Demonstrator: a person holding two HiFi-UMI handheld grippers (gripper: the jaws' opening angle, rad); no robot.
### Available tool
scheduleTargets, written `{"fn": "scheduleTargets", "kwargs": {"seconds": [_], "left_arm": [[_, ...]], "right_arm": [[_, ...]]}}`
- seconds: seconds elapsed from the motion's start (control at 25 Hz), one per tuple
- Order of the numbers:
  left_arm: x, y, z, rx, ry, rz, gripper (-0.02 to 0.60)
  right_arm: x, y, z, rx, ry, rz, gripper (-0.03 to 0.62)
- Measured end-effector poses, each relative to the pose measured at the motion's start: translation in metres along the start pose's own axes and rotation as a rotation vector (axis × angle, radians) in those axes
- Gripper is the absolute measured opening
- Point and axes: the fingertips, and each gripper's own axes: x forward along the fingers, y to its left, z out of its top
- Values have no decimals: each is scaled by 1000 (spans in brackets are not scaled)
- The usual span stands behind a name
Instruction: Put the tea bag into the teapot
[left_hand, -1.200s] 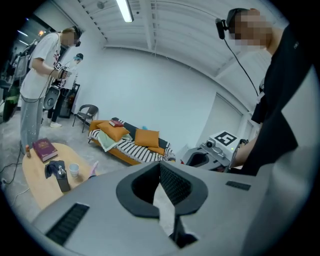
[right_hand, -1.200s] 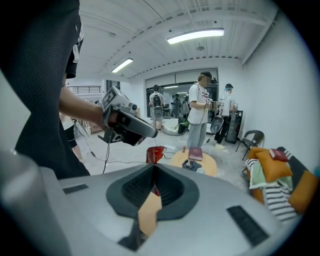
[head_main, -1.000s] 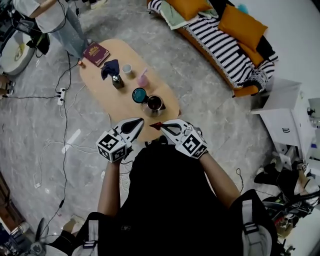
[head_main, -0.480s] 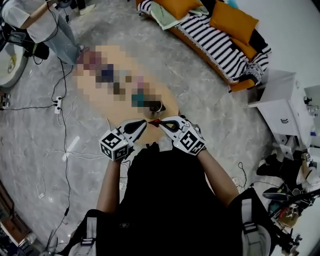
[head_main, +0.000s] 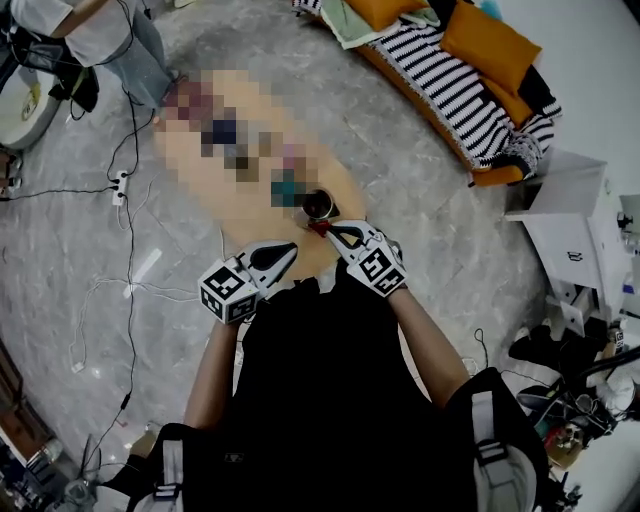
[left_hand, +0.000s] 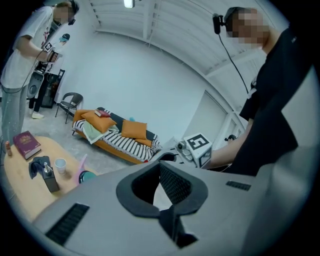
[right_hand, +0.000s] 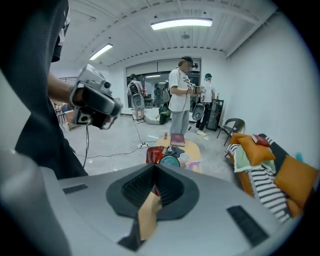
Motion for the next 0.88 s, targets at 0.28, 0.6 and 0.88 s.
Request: {"fn": "scheduleTargets", "kwargs": {"seconds": [0.28, 0.6, 0.88], "left_arm": [[2, -10, -19, -43, 40, 14, 9], [-2, -6, -31, -98, 53, 71, 9], [7, -3, -36, -116, 65, 103, 9]], "right_arm": [[29, -21, -25, 29, 53, 1, 12], [73, -43, -81, 86, 148, 33, 12], [103, -55, -111, 86, 209, 36, 12]]}}
